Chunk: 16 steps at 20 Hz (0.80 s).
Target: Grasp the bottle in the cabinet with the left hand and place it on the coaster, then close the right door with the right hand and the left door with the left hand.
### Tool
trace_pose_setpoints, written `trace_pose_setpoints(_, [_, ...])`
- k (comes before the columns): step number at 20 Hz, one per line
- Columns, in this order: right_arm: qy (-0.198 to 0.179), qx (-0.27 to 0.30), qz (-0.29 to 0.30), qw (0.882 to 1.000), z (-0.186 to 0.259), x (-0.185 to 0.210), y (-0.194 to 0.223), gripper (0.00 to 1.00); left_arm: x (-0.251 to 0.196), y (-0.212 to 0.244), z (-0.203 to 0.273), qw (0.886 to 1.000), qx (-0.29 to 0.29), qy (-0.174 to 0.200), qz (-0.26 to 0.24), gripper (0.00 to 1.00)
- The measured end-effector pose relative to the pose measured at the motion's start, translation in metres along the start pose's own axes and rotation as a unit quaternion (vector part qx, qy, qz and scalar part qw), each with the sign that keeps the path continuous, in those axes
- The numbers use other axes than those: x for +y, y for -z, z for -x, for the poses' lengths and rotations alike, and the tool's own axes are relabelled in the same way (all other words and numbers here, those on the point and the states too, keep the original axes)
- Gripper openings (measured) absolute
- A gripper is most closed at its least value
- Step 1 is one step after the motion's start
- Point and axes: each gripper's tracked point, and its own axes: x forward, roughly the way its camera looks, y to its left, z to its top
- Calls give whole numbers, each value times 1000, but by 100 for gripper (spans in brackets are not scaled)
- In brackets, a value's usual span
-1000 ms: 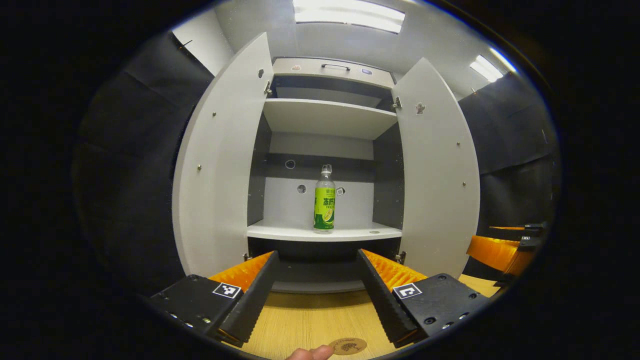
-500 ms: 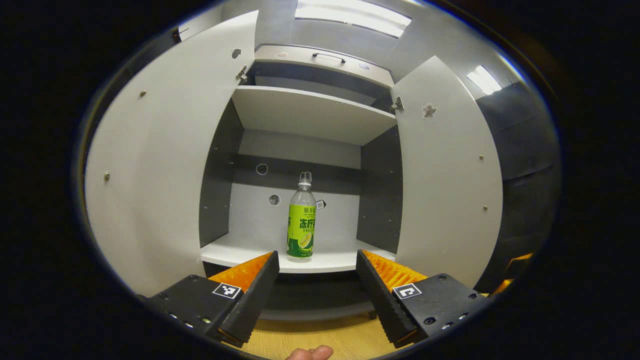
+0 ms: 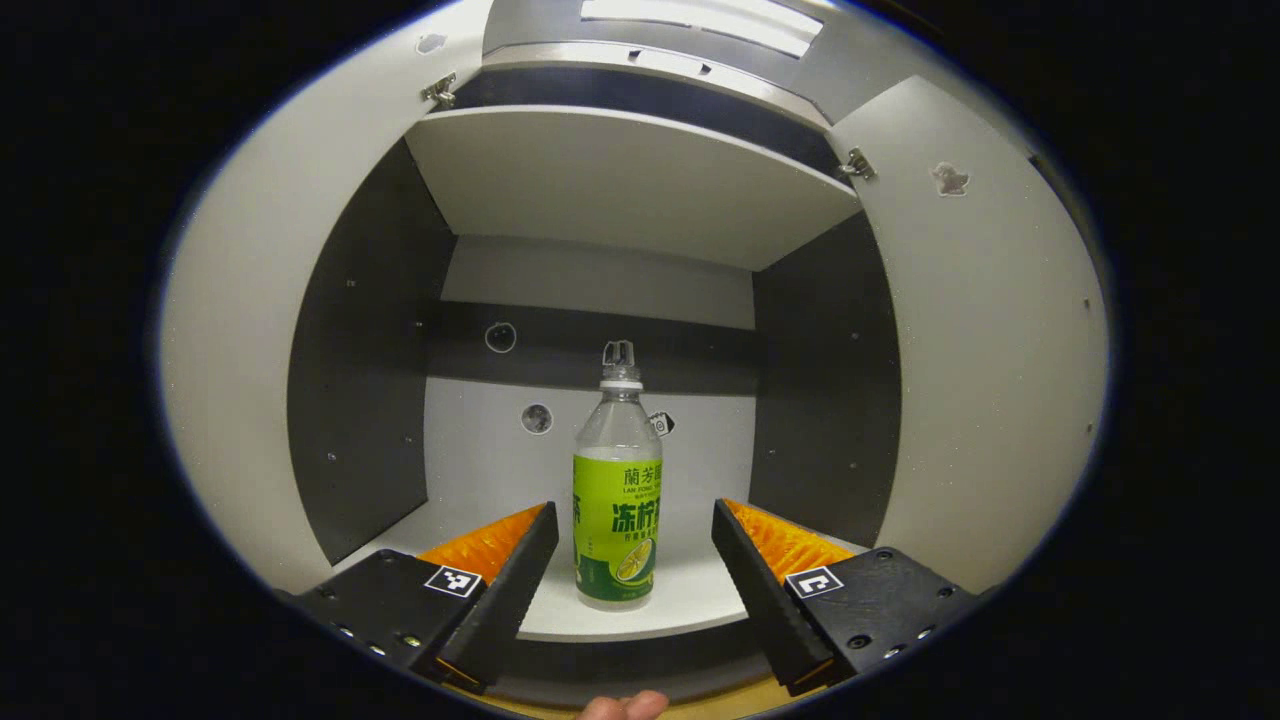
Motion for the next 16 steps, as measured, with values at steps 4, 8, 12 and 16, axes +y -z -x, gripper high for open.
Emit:
trace_pose_setpoints(4, [-3,4,-1,1000,-6,0,3,84,12,16,-37,999,25,-12,26,94])
trace_pose_setpoints(8, [-6,27,-5,1000,-15,0,16,84,29,4,-46,999,25,-23,40,95])
trace_pose_setpoints(12, [-5,23,6,1000,-19,0,11,84,21,3,-62,999,22,-23,19,94])
trace_pose_setpoints(16, [-5,14,13,1000,-21,-3,6,84,23,-5,-63,999,16,-30,-6,89])
